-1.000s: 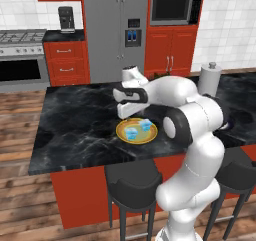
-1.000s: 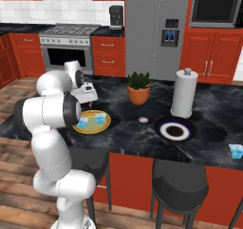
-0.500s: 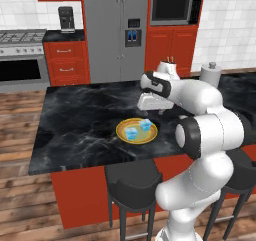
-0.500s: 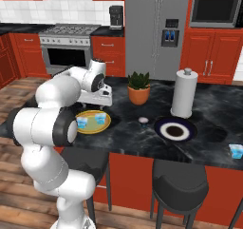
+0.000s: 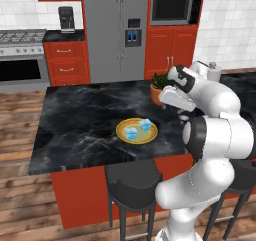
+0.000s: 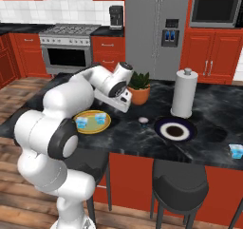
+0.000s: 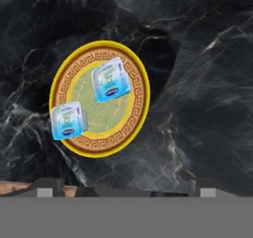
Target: Place two yogurt containers on each plate.
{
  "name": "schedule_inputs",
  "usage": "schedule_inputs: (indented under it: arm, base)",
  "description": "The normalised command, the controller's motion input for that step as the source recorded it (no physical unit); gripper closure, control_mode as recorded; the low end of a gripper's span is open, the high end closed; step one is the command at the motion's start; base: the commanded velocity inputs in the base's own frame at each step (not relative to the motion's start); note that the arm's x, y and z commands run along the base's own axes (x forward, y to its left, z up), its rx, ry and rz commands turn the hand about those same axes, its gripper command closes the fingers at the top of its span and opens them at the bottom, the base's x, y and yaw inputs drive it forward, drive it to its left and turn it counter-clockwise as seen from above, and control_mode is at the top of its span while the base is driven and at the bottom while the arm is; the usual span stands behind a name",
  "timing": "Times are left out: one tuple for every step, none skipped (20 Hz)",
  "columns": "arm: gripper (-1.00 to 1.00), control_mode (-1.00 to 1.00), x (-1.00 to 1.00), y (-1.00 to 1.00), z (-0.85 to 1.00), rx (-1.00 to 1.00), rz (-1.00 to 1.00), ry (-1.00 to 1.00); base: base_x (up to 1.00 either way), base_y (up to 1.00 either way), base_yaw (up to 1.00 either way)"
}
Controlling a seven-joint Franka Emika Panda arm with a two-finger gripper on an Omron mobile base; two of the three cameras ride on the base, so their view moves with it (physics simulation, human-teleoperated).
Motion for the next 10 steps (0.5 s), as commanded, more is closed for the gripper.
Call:
schedule_inputs:
  arm:
    - [-1.00,-1.00,0.06,-0.39,0.00,0.00,-0.26,0.05]
    - [-1.00,-1.00,0.04,-0.53,0.00,0.00,-0.25,0.10]
    - [-1.00,-1.00,0.00,-0.55,0.00,0.00,-0.23,0.11]
    - [-1.00,-1.00,0.00,-0.53,0.00,-0.01,-0.22,0.10]
    - [-1.00,-1.00,0.00,-0.51,0.00,-0.03,-0.21,0.14]
    - [-1.00,-1.00,0.00,-0.49,0.00,-0.04,-0.20,0.11]
    - [-1.00,-1.00,0.00,-0.45,0.00,-0.06,-0.19,0.07]
    - [-1.00,-1.00,0.00,-0.35,0.00,-0.10,-0.17,0.05]
    - [-1.00,-1.00,0.00,-0.17,0.00,-0.17,-0.15,0.03]
    - [-1.00,-1.00,0.00,-0.08,0.00,-0.21,-0.13,0.01]
  base:
    - [0.00,0.00,0.00]
    - [0.00,0.00,0.00]
    - [0.00,0.00,0.00]
    - [0.00,0.00,0.00]
    - [0.00,0.00,0.00]
    - [0.00,0.00,0.00]
    - [0.00,0.00,0.00]
    - [0.00,0.00,0.00]
    - [0.00,0.00,0.00]
    - [0.00,0.00,0.00]
